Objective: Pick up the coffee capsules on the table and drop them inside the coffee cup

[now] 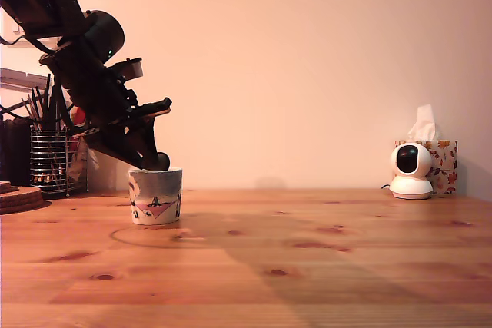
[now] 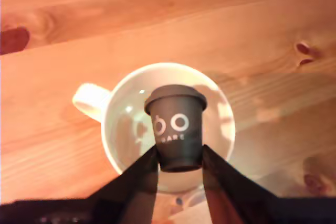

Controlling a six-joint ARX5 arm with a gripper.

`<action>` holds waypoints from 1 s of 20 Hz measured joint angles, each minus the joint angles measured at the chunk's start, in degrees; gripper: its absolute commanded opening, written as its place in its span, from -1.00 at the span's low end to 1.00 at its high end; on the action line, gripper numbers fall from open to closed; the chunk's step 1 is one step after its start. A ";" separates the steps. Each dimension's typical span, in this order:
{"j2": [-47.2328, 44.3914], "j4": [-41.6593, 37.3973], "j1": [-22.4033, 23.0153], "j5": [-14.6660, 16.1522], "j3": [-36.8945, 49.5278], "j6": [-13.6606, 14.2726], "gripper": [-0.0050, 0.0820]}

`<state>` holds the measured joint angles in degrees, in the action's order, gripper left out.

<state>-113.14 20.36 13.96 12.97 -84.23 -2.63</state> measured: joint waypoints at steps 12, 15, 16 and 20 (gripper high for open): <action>0.00 0.17 0.00 0.00 0.00 0.00 -0.30; -0.02 0.17 0.00 -0.46 0.00 0.00 0.20; -0.02 0.17 0.00 -1.29 0.00 0.02 0.28; 0.00 -0.07 0.00 -2.14 0.00 0.04 0.27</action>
<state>-113.14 20.29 13.96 10.83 -84.23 -2.59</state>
